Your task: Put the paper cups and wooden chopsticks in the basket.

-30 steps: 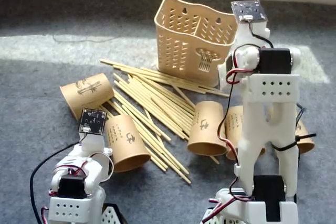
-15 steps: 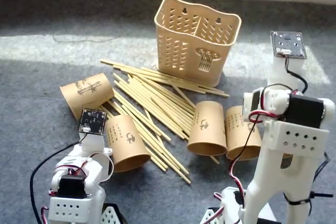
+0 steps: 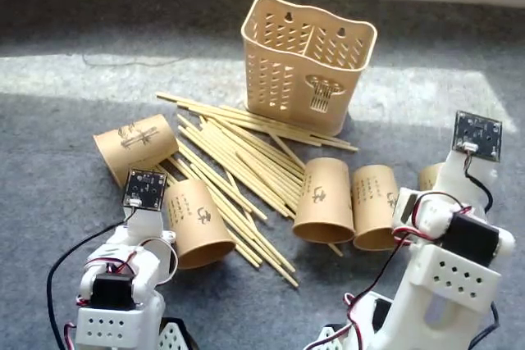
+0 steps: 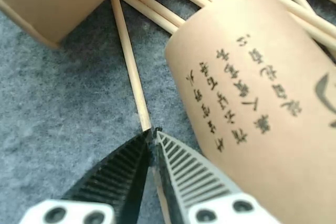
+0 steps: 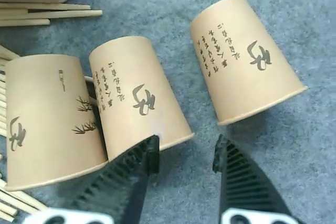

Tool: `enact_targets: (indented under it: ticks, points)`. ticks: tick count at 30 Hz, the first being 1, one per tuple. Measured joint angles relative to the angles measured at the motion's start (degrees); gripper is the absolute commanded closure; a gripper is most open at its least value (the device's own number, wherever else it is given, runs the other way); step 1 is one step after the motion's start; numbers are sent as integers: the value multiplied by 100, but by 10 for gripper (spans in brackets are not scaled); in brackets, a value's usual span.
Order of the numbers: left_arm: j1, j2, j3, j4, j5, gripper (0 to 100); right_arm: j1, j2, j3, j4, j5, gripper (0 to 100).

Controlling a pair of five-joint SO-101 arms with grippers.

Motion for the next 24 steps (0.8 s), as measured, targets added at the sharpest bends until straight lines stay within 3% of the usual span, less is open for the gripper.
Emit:
enact_targets:
  ticks: [16,24]
  points:
    - [0,0,0,0,0,994,1160,475,747,-1073,0,829]
    - [0,0,0,0,0,994,1196,756,1363,-1873,0,829]
